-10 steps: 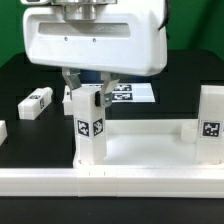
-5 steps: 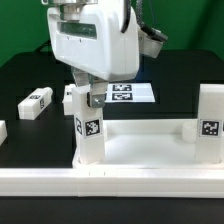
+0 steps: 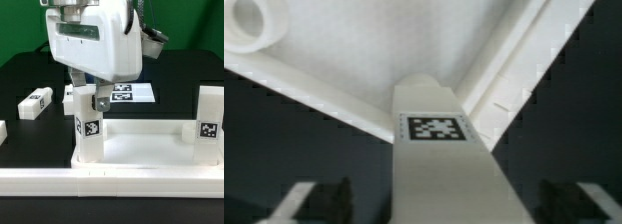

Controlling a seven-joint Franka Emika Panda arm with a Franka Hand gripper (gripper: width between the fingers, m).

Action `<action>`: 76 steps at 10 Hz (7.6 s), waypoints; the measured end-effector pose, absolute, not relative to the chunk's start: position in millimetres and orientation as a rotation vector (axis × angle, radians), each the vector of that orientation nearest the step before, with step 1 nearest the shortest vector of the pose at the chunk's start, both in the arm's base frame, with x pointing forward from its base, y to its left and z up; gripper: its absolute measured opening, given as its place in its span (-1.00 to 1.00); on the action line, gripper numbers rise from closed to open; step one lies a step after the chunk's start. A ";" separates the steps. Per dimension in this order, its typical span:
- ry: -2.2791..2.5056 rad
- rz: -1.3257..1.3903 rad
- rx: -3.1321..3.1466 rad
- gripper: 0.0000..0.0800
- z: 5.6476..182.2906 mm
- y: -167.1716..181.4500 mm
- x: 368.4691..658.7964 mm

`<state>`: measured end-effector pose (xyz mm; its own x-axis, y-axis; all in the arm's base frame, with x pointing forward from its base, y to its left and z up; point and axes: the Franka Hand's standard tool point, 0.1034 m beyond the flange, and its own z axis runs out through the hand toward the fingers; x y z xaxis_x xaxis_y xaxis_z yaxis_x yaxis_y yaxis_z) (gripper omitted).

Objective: Assemble desk

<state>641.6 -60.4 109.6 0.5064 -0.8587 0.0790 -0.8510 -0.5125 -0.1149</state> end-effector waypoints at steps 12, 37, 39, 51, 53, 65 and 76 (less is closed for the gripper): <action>-0.213 -0.188 -3.170 0.62 110.5 -58.3 640.5; 0.924 -0.170 -3.006 0.55 113.7 -67.0 632.9; 1.054 -0.152 -2.936 0.62 121.7 -56.8 616.1; 1.184 -0.132 -2.880 0.62 116.3 -28.2 615.0; 1.330 -0.129 -2.790 0.62 114.1 -21.3 601.9; 2.138 -0.056 -2.164 0.62 84.1 2.9 573.2; 2.354 0.010 -2.092 0.62 8.0 -14.7 530.8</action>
Offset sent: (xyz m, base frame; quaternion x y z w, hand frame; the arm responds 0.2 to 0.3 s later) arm 0.0070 0.0027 0.0007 -0.0038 -0.0089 -0.2199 0.9755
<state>530.8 -14.7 8.0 -0.1174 -0.9931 0.0014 -0.9930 0.1174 0.0099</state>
